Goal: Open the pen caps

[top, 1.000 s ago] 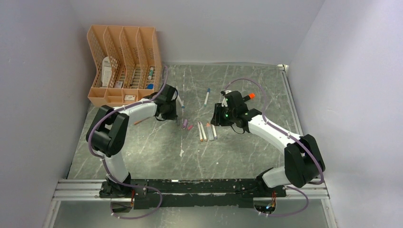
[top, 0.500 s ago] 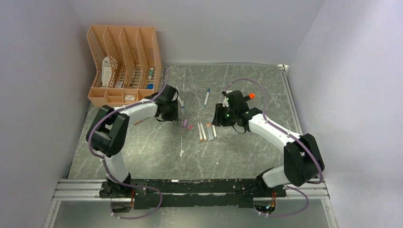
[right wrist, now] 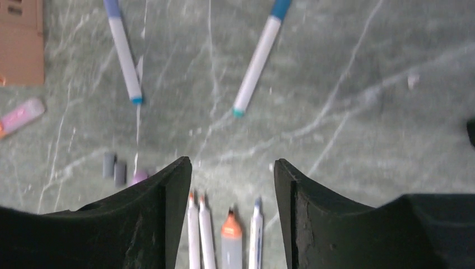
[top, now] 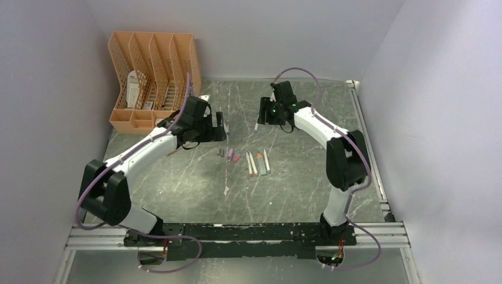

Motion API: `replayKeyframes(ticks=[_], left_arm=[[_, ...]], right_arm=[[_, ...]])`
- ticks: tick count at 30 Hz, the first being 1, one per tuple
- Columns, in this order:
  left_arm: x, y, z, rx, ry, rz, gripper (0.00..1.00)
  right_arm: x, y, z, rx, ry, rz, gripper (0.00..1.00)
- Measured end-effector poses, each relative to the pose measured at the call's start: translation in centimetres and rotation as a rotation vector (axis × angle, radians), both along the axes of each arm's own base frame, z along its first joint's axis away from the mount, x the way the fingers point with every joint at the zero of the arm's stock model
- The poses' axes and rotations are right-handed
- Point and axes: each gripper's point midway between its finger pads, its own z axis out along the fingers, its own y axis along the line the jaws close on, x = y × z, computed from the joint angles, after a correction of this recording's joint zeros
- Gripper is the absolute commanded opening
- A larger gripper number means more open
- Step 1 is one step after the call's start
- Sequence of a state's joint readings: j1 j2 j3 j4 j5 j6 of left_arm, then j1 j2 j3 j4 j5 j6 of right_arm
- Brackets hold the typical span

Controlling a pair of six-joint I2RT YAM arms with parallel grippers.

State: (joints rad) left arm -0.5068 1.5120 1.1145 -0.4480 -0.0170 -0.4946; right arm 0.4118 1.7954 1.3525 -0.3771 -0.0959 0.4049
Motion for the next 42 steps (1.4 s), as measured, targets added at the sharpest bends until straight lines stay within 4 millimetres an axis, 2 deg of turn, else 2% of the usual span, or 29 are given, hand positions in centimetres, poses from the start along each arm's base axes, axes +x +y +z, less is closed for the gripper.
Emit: replayKeyframes(ticks=[5, 8, 13, 19, 28, 31, 36, 40, 42], left_arm=[[-0.7, -0.1, 3.6, -0.058, -0.073, -0.016, 1.00], [-1.5, -0.2, 4.2, -0.084, -0.080, -0.034, 0.99], [-2.6, -0.3, 3.6, -0.101, -0.057, -0.056, 1.00], [-3.4, -0.2, 3.3, -0.111, -0.045, -0.070, 1.00], [-3.8, -0.3, 3.0, -0.117, -0.035, -0.079, 1.00], [-3.8, -0.3, 2.9, -0.117, -0.034, -0.080, 1.00], [-3.9, -0.3, 2.7, -0.118, -0.031, -0.081, 0.99], [-4.1, -0.5, 2.6, -0.127, -0.024, -0.092, 1.00], [-4.2, -0.7, 2.6, -0.140, -0.023, -0.104, 1.00]], right_arm=[[4.7, 1.3, -2.4, -0.040, 0.016, -0.025, 0.55], [6.7, 1.5, -4.5, -0.077, 0.033, -0.049, 0.54], [8.1, 0.7, -7.3, -0.144, 0.056, -0.099, 0.53], [8.9, 0.1, -8.7, -0.187, 0.060, -0.154, 0.51], [9.5, 0.7, -9.1, -0.201, 0.043, -0.170, 0.50], [9.4, 0.9, -9.3, -0.207, 0.042, -0.168, 0.40], [9.4, 0.9, -9.5, -0.226, 0.036, -0.175, 0.16], [9.2, 0.8, -9.7, -0.236, 0.026, -0.182, 0.00], [8.9, 0.8, -9.7, -0.226, 0.017, -0.179, 0.00]])
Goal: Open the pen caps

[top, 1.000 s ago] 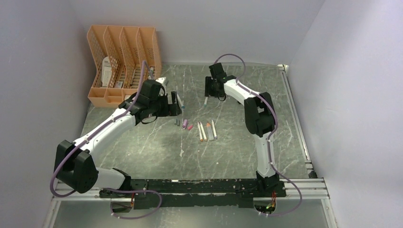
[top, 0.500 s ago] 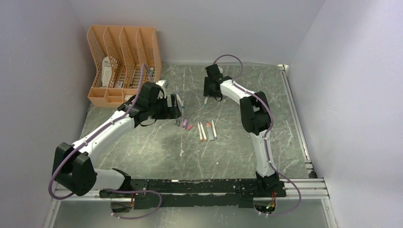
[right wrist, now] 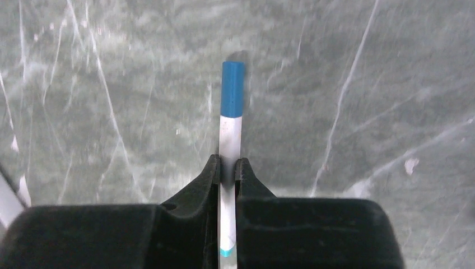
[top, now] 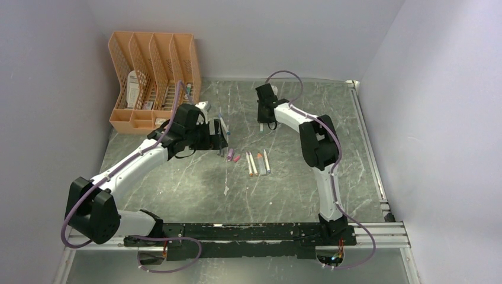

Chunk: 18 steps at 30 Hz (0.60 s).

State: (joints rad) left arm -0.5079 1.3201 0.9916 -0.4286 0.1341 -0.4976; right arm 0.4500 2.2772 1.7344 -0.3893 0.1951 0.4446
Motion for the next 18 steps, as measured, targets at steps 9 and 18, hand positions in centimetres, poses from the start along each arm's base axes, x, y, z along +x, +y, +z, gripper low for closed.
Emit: replayKeyframes(ticks=[9, 18], left_arm=[[-0.8, -2.2, 0.4, -0.117, 0.012, -0.077, 0.99], [-1.5, -5.7, 3.7, -0.443, -0.039, -0.114, 1.00]], right_arm=[[-8.4, -0.9, 2.6, 0.080, 0.057, 0.153, 0.00], [-16.3, 0.3, 16.7, 0.372, -0.242, 0.387, 0.00]])
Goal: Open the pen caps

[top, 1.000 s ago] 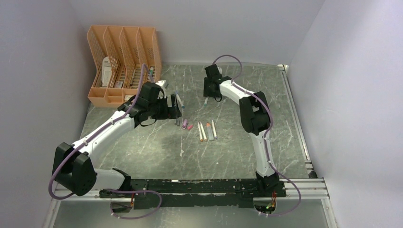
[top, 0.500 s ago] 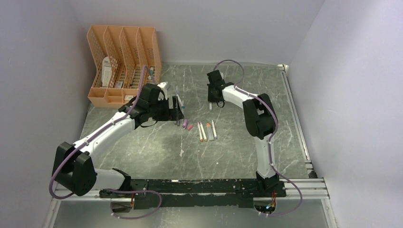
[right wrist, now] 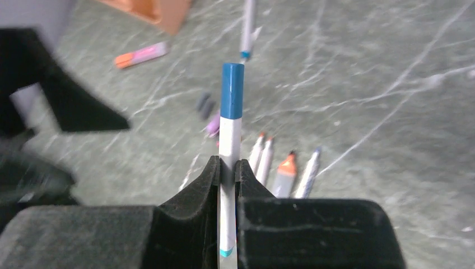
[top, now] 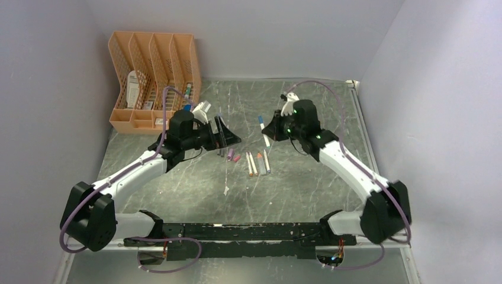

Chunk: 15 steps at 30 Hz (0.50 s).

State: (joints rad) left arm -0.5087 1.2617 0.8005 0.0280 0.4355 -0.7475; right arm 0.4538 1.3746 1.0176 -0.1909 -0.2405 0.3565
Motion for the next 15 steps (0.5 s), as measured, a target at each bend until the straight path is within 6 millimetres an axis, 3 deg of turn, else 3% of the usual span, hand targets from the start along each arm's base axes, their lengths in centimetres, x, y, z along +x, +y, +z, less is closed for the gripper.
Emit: replayKeyframes(ticks=[3, 8, 15], left_arm=[[0.2, -1.1, 1.6, -0.117, -0.021, 0.001, 1.00], [-0.7, -3.3, 3.8, -0.275, -0.047, -0.029, 1.00], [-2.9, -7.4, 4.1, -0.312, -0.048, -0.115, 0.97]], right_arm=[[-3.6, 0.3, 1.3, 0.097, -0.018, 0.072, 0.00], [-7.6, 0.8, 0.7, 0.200, 0.047, 0.138, 0.00], [-9.1, 1.5, 1.8, 0.277, 0.063, 0.173, 0.00]])
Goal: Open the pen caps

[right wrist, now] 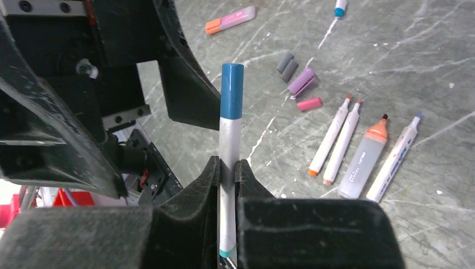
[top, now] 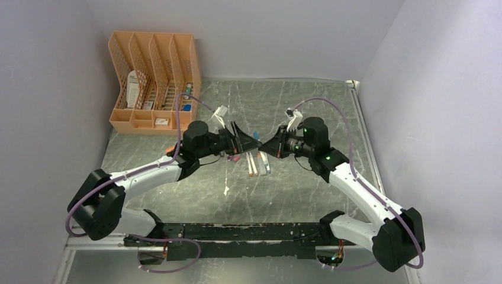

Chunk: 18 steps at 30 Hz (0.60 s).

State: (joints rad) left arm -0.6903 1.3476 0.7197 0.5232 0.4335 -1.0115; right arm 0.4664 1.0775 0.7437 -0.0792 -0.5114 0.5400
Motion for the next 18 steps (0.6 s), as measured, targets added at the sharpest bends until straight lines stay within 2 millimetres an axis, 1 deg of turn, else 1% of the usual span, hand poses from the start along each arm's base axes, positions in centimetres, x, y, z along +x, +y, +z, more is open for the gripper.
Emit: replayKeyframes(ticks=[4, 10, 13, 18], left_arm=[[-0.2, -0.6, -0.2, 0.005, 0.000, 0.007, 0.92], [0.8, -0.5, 0.0, -0.004, -0.007, 0.061, 0.85], [1.2, -0.4, 0.3, -0.013, -0.014, 0.082, 0.76], [1.6, -0.5, -0.1, -0.009, -0.004, 0.098, 0.56]], right_arm=[[-0.3, 0.3, 0.7, 0.024, -0.007, 0.015, 0.00], [-0.7, 0.7, 0.6, 0.027, 0.002, 0.031, 0.00], [-1.2, 1.0, 0.5, 0.023, 0.008, 0.044, 0.00], [-2.0, 1.2, 1.1, 0.029, -0.005, 0.060, 0.00]])
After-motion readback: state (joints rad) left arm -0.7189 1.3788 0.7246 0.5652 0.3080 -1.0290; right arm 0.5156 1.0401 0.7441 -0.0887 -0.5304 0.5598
